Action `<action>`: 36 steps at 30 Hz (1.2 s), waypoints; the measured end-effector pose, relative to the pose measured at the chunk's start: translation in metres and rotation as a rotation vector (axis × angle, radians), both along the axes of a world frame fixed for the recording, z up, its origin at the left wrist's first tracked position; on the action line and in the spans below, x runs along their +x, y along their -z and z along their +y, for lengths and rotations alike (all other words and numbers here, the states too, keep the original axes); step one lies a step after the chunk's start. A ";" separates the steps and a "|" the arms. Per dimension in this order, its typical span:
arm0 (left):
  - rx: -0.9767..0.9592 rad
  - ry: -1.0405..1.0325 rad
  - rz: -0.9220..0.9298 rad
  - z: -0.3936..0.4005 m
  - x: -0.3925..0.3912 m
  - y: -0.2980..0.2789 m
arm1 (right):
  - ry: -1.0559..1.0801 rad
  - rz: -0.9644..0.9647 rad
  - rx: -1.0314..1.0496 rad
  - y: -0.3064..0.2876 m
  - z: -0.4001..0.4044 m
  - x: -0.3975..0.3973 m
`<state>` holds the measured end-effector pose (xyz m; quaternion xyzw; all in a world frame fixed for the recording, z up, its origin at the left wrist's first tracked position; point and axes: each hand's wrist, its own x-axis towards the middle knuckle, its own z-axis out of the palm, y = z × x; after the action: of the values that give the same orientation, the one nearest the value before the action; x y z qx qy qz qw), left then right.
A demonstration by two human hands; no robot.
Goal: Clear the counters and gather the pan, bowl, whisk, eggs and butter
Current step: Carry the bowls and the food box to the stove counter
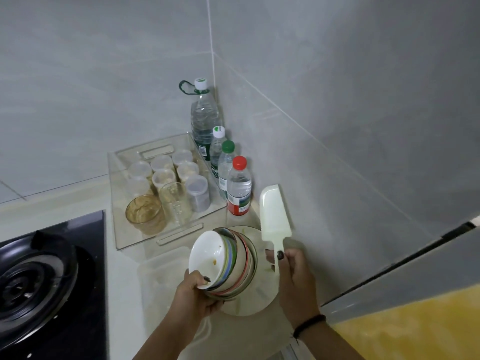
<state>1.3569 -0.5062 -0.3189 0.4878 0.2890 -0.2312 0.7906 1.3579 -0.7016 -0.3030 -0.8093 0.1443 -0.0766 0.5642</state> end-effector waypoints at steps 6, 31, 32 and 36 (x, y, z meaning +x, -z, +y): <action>-0.009 -0.011 -0.035 -0.014 0.009 0.003 | -0.008 0.027 0.054 0.001 0.002 0.015; 0.021 0.036 -0.100 -0.023 0.023 0.025 | 0.006 0.119 0.168 0.020 -0.009 0.021; 0.028 0.038 -0.102 -0.023 0.023 0.024 | -0.002 0.117 0.155 0.019 -0.010 0.021; 0.063 0.035 -0.093 -0.026 0.025 0.023 | -0.035 0.103 0.113 0.018 -0.012 0.020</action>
<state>1.3820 -0.5326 -0.3417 0.5275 0.2507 -0.2130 0.7833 1.3776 -0.7141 -0.3215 -0.7816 0.1627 -0.0167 0.6020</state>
